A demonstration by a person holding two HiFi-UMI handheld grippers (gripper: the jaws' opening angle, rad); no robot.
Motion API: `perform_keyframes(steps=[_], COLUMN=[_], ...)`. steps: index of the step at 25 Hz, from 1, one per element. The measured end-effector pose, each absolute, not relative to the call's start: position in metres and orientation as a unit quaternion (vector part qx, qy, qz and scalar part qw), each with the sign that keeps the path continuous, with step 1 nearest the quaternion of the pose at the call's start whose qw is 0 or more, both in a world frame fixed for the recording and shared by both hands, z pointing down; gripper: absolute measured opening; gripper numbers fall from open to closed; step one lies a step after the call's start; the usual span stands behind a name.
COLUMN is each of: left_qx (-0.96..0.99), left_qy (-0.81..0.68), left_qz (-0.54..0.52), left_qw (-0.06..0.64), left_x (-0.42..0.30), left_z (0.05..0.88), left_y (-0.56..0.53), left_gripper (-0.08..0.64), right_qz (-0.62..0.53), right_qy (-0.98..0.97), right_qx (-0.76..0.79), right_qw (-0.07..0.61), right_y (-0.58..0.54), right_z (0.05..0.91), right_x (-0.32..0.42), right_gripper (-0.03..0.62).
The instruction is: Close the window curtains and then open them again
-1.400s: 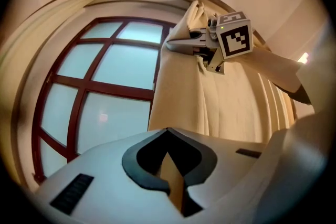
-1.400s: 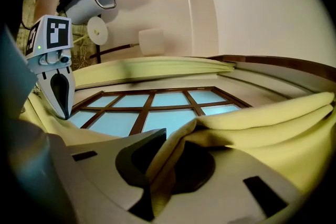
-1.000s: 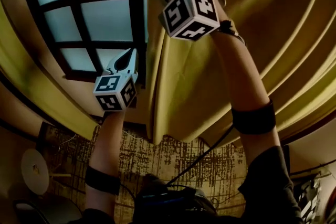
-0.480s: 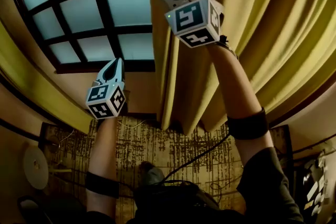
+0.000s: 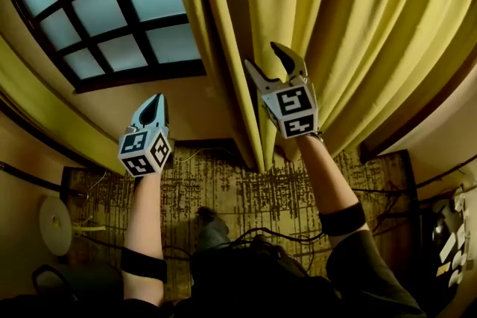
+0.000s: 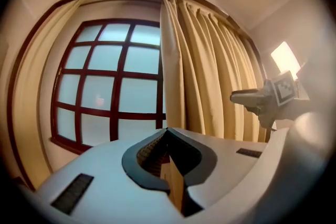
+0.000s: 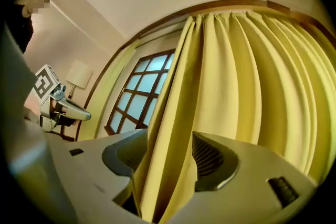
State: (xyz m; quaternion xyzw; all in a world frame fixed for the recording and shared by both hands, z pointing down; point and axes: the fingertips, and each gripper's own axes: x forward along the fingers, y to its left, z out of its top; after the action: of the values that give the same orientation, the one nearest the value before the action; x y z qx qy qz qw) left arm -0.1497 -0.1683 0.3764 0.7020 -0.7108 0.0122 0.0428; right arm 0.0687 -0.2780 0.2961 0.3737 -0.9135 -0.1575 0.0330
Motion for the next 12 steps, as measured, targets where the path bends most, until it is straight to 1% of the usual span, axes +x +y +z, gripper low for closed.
perform_keyframes(steps=[2,5,7,10,11,12], left_qx=[0.7,0.703,0.709,0.717,0.721,0.724], left_qy=[-0.712,-0.706,-0.699,-0.688,-0.684,-0.68], left_qz=[0.024,0.042,0.053,0.065,0.066,0.067], left_qw=[0.053,0.069,0.079,0.09,0.093,0.096], left_x=[-0.141,-0.136,-0.135,-0.138,-0.139,-0.14], left_z=[0.39,0.416,0.433,0.454,0.461,0.467], left_y=[-0.154,-0.134,-0.12,-0.102,-0.097,-0.094], left_gripper=[0.0,0.0,0.0,0.0,0.0,0.0], right_qz=[-0.11,-0.054,-0.025,0.012,0.021,0.031], right_qy=[-0.918,-0.915,-0.91,-0.899,-0.894,-0.89], right_qx=[0.376,0.391,0.402,0.425,0.433,0.439], right_qw=[0.054,0.081,0.095,0.11,0.115,0.119], right_y=[-0.266,-0.246,-0.226,-0.201,-0.195,-0.189], right_z=[0.344,0.405,0.435,0.472,0.481,0.49], right_x=[0.091,0.115,0.123,0.135,0.138,0.14], right_gripper=[0.243,0.164,0.122,0.028,0.006,0.0])
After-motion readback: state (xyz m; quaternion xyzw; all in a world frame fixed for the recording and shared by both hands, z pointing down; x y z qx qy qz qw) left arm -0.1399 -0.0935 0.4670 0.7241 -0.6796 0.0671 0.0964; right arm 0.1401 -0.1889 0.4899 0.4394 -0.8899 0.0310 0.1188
